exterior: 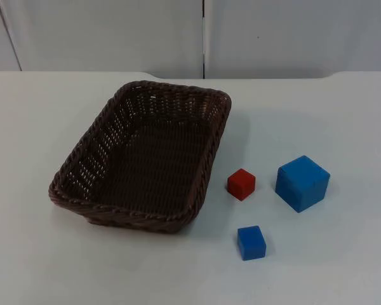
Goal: Pick up the basket with the left hand and place the largest block into the basket with the right hand.
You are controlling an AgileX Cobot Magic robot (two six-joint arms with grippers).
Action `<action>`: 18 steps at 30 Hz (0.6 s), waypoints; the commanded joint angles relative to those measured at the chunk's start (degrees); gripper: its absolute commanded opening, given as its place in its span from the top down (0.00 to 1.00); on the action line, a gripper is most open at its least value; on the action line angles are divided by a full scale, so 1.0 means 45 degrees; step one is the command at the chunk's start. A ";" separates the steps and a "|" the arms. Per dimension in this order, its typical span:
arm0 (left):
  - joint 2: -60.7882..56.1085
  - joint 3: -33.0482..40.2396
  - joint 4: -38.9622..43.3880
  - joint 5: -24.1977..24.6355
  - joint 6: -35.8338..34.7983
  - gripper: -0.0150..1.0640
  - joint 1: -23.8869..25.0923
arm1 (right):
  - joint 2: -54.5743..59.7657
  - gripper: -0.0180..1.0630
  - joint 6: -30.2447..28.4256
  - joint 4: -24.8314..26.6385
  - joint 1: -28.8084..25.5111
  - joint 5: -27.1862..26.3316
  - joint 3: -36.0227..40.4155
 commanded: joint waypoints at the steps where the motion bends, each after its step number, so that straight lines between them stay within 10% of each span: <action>1: -0.0052 -0.0185 -0.0038 -0.0391 -0.0070 0.01 -0.0040 | -0.0058 0.01 -0.0008 -0.0043 -0.0063 -0.0041 0.0027; 18: 0.1274 -0.0705 -0.0400 -0.1595 -0.0070 0.01 -0.0040 | -0.0058 0.01 -0.0058 -0.0041 -0.0063 -0.0041 0.0027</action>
